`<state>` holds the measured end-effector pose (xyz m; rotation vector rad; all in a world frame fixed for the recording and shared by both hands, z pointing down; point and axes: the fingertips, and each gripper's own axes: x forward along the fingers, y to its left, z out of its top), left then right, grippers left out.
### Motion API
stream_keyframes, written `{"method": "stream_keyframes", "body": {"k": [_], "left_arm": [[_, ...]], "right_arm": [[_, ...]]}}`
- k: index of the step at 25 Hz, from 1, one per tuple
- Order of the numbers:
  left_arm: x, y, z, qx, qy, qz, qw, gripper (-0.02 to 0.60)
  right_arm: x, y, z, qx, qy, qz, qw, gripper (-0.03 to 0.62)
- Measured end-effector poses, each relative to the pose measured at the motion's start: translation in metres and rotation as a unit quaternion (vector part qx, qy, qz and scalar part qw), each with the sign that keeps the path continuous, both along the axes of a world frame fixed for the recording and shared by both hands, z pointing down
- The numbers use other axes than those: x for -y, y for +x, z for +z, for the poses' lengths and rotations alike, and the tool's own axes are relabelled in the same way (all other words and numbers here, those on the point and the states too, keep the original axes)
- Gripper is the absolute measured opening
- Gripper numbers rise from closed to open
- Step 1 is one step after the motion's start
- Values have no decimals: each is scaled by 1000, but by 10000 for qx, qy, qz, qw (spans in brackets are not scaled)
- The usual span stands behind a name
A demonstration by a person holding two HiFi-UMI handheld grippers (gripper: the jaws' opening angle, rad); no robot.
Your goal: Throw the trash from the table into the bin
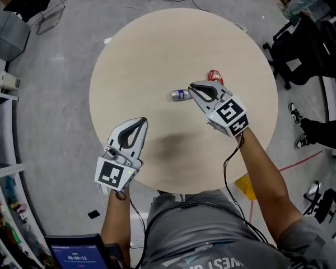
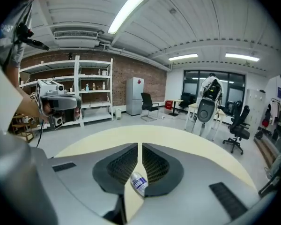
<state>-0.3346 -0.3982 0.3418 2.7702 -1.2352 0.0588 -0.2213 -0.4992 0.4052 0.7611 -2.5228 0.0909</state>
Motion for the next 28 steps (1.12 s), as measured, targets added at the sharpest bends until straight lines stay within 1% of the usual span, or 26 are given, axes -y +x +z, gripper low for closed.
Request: {"method": "stream_keyframes", "body": {"k": [3, 8, 9, 11, 13, 15, 17, 18, 20, 21, 22, 26, 28], "left_arm": [[7, -7, 15, -93, -134, -76, 9998, 43], [16, -16, 44, -60, -405, -116, 9991, 43], [17, -17, 50, -34, -464, -127, 9988, 43], [18, -18, 59, -13, -551, -145, 9984, 43], [18, -20, 66, -107, -610, -214, 9979, 43], [17, -21, 73, -69, -678, -203, 9975, 43], [16, -20, 78, 22, -749, -143, 9971, 43], [17, -19, 78, -19, -739, -151, 9971, 43], [18, -19, 74, -153, -670, -216, 9974, 43], [17, -19, 73, -179, -645, -233, 9975, 43], [17, -21, 72, -179, -626, -238, 9976, 43], [8, -28, 70, 79, -662, -152, 9977, 43], [-1, -32, 55, 37, -548, -182, 9983, 43]], "right_arm": [[11, -16, 43, -248, -292, -280, 9989, 15], [22, -38, 120, -816, -702, -823, 9908, 204], [23, -40, 134, -940, -757, -944, 9882, 232], [22, -43, 158, -1198, -824, -1192, 9822, 257], [20, -44, 177, -1490, -856, -1423, 9748, 264], [19, -43, 191, -1776, -844, -1550, 9681, 264], [23, -41, 199, -2004, -758, -1555, 9643, 264], [25, -40, 202, -2063, -761, -1516, 9637, 262], [25, -40, 206, -2069, -860, -1424, 9641, 260], [23, -40, 207, -2057, -915, -1376, 9646, 230], [22, -40, 207, -2047, -950, -1320, 9652, 222], [17, -45, 188, -1865, -909, -1123, 9718, 221], [7, -51, 163, -1714, -795, -1037, 9765, 221]]}}
